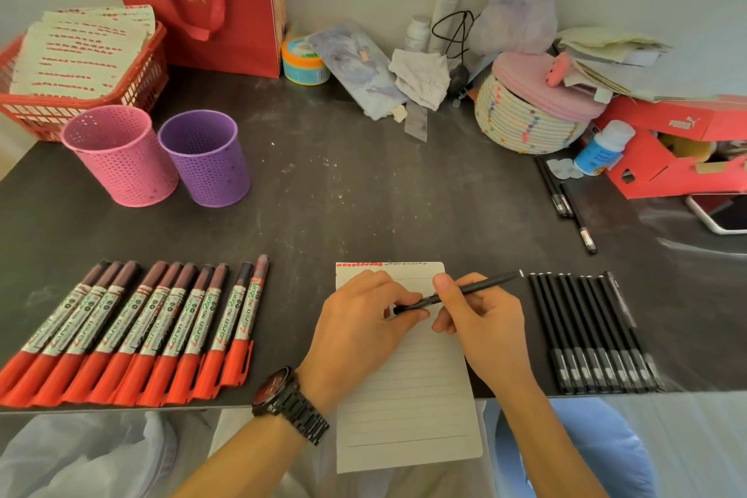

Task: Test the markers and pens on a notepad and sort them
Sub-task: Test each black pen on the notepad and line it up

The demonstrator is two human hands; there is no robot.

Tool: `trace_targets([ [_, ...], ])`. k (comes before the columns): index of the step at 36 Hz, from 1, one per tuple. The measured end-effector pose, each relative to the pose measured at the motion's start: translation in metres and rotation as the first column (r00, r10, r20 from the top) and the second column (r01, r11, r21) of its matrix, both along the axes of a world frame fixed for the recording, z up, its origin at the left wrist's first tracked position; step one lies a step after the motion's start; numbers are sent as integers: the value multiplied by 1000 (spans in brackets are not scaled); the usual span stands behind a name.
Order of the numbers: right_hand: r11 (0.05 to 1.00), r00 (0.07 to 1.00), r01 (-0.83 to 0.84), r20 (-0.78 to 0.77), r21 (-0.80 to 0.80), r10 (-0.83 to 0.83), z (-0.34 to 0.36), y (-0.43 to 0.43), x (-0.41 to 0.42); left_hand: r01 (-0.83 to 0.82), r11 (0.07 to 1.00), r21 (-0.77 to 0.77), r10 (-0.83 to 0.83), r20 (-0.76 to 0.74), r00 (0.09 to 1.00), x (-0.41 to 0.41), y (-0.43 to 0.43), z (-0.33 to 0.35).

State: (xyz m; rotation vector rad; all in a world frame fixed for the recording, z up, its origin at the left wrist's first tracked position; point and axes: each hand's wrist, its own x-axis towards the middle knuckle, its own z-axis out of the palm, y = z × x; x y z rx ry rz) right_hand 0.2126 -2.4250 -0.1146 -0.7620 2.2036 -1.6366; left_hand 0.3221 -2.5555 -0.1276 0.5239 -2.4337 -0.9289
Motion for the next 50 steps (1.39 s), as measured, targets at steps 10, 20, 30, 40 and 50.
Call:
trace_targets([
  [10, 996, 998, -61, -8, 60, 62, -1, -1, 3, 9, 997, -78, -8, 7, 1000, 1, 0, 2],
  [20, 996, 984, -4, 179, 84, -11, 27, 45, -24, 92, 966, -240, -52, 166, 985, -3, 3, -18],
  [30, 780, 985, 165, -144, 603, -97, 81, 175, -131, 65, 936, -346, -38, 85, 996, -2, 3, -19],
  [40, 531, 983, 175, -177, 829, -47, 50, 194, -149, 70, 939, -338, -38, 100, 994, -2, 4, -21],
  [50, 603, 985, 171, -154, 779, -81, 45, 192, -146, 86, 954, -287, -44, 152, 987, -1, 5, -19],
])
